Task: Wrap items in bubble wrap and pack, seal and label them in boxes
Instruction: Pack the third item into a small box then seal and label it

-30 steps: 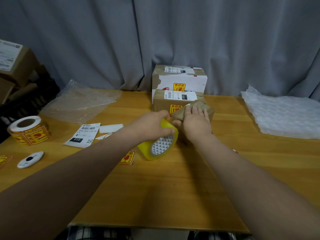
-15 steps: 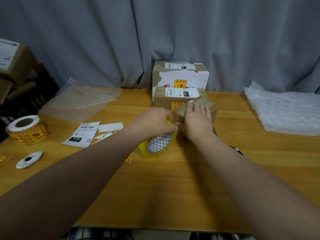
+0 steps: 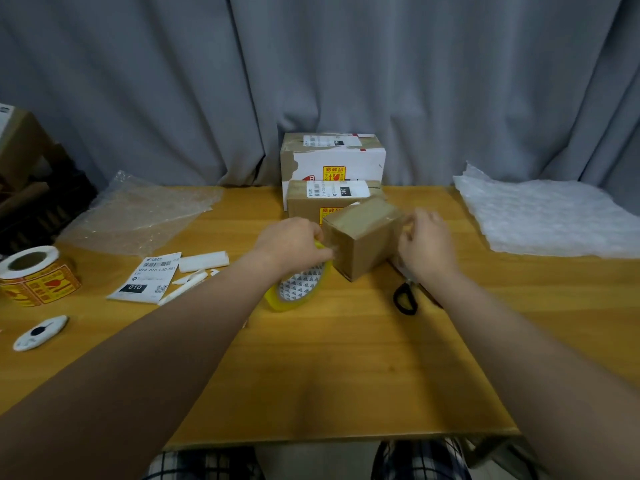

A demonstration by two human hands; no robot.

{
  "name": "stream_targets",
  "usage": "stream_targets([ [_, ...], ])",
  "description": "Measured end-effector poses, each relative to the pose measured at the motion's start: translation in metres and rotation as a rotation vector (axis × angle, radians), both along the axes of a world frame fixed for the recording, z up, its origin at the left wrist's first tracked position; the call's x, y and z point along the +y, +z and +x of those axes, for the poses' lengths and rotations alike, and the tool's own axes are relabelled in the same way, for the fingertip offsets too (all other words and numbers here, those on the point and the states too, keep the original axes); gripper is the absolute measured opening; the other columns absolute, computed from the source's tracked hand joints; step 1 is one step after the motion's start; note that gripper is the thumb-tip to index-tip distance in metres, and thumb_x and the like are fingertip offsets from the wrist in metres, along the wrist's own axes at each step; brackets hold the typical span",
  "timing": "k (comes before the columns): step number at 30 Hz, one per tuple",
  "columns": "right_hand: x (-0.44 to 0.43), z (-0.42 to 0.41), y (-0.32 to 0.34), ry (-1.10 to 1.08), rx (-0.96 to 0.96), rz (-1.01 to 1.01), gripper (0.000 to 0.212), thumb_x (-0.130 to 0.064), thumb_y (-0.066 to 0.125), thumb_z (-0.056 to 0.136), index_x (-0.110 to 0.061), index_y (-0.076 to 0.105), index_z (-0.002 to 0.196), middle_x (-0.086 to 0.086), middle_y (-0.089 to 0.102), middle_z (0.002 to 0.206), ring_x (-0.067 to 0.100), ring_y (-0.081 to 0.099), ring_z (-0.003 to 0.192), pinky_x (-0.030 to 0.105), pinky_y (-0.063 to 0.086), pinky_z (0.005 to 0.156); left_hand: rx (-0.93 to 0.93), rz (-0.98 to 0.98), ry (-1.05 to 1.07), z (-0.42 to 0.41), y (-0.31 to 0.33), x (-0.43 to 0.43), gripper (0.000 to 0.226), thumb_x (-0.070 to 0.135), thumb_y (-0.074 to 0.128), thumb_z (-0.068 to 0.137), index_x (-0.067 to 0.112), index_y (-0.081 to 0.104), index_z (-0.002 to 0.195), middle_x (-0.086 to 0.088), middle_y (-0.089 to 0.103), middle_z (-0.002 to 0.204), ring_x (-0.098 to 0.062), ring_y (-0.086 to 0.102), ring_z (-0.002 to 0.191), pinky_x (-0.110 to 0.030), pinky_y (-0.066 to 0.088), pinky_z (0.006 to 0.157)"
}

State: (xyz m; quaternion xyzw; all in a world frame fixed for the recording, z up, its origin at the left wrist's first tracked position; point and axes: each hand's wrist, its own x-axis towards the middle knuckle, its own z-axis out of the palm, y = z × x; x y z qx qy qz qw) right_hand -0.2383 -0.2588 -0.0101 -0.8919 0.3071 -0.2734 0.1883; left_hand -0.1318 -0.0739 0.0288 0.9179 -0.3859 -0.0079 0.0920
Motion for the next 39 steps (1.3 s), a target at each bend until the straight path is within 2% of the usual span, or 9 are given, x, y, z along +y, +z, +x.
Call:
stream_targets([
  [4,-0.007,-0.028,-0.021,-0.070,0.727,0.104,0.038,-0.042,0.061,0.087,-0.013,0.047,0.107,0.006,0.051,0.097,0.024,0.052,0.091,0.032,0.045,0.062,0.017,0.033,0.003,-0.001,0.002,-0.001,0.045,0.053,0.055,0.085,0.023,0.060,0.118,-0.001,0.062,0.107,-0.017,0.050,0.089,-0.030,0.042,0.070],
  [8,0.003,-0.037,-0.018,-0.002,0.823,0.117,0.038,-0.031,0.064,0.086,-0.009,0.045,0.110,0.003,0.048,0.080,0.020,0.052,0.074,0.027,0.036,0.048,0.135,-0.009,-0.005,0.000,0.008,-0.004,0.047,0.048,0.039,0.094,0.010,0.064,0.103,-0.006,0.061,0.098,-0.022,0.055,0.091,-0.034,0.047,0.076],
  [11,0.003,-0.046,0.005,0.073,0.770,0.344,0.021,-0.024,0.065,0.083,-0.009,0.053,0.092,0.006,0.055,0.077,0.019,0.051,0.064,0.027,0.040,0.052,0.245,-0.030,0.000,0.008,0.019,-0.014,0.045,0.035,0.034,0.099,0.004,0.067,0.095,-0.011,0.062,0.095,-0.023,0.055,0.087,-0.031,0.043,0.073],
  [15,-0.010,-0.072,0.030,0.261,0.597,0.757,0.022,-0.019,0.059,0.091,-0.007,0.066,0.107,0.012,0.074,0.094,0.020,0.068,0.083,0.033,0.052,0.088,0.242,0.110,0.048,0.020,0.025,-0.021,0.022,0.030,0.064,0.083,0.012,0.060,0.070,-0.002,0.053,0.070,-0.014,0.047,0.062,-0.026,0.035,0.052],
  [18,-0.017,-0.083,0.036,0.426,0.542,0.957,0.024,-0.013,0.062,0.090,-0.003,0.064,0.112,0.007,0.070,0.087,0.012,0.065,0.071,0.016,0.047,0.063,0.272,0.208,0.050,0.025,0.024,-0.021,0.023,0.032,0.069,0.080,0.010,0.067,0.084,-0.004,0.062,0.084,-0.019,0.056,0.076,-0.029,0.045,0.064],
  [24,0.001,-0.058,0.012,0.645,0.633,1.061,0.084,-0.071,0.081,0.042,-0.013,0.053,0.096,0.002,0.061,0.082,0.010,0.057,0.069,0.023,0.031,0.058,0.360,0.203,0.090,0.041,0.014,-0.017,0.047,0.047,0.065,0.072,0.016,0.065,0.107,-0.003,0.064,0.109,-0.020,0.059,0.096,-0.038,0.049,0.090],
  [27,0.016,-0.039,0.001,0.643,0.586,1.113,0.101,-0.077,0.079,0.029,-0.012,0.052,0.101,0.003,0.062,0.082,0.011,0.059,0.071,0.025,0.035,0.065,0.430,0.190,0.112,0.039,0.016,-0.009,0.027,0.042,0.062,0.083,0.019,0.064,0.096,0.001,0.061,0.092,-0.018,0.056,0.093,-0.031,0.045,0.079],
  [33,0.030,-0.014,-0.010,0.646,0.519,1.147,0.106,-0.079,0.077,0.022,-0.014,0.056,0.102,0.001,0.067,0.082,0.012,0.065,0.075,0.033,0.044,0.085,0.533,0.115,0.129,0.040,0.016,-0.005,0.014,0.032,0.061,0.088,0.022,0.059,0.079,0.000,0.059,0.087,-0.021,0.057,0.092,-0.031,0.044,0.080],
  [39,0.036,-0.004,-0.016,0.665,0.419,1.145,0.097,-0.077,0.074,0.037,-0.013,0.059,0.107,0.002,0.069,0.079,0.011,0.065,0.068,0.024,0.047,0.067,0.607,0.138,0.168,0.044,0.020,-0.011,0.012,0.027,0.066,0.084,0.017,0.060,0.089,-0.003,0.061,0.091,-0.018,0.057,0.083,-0.028,0.046,0.068],
])
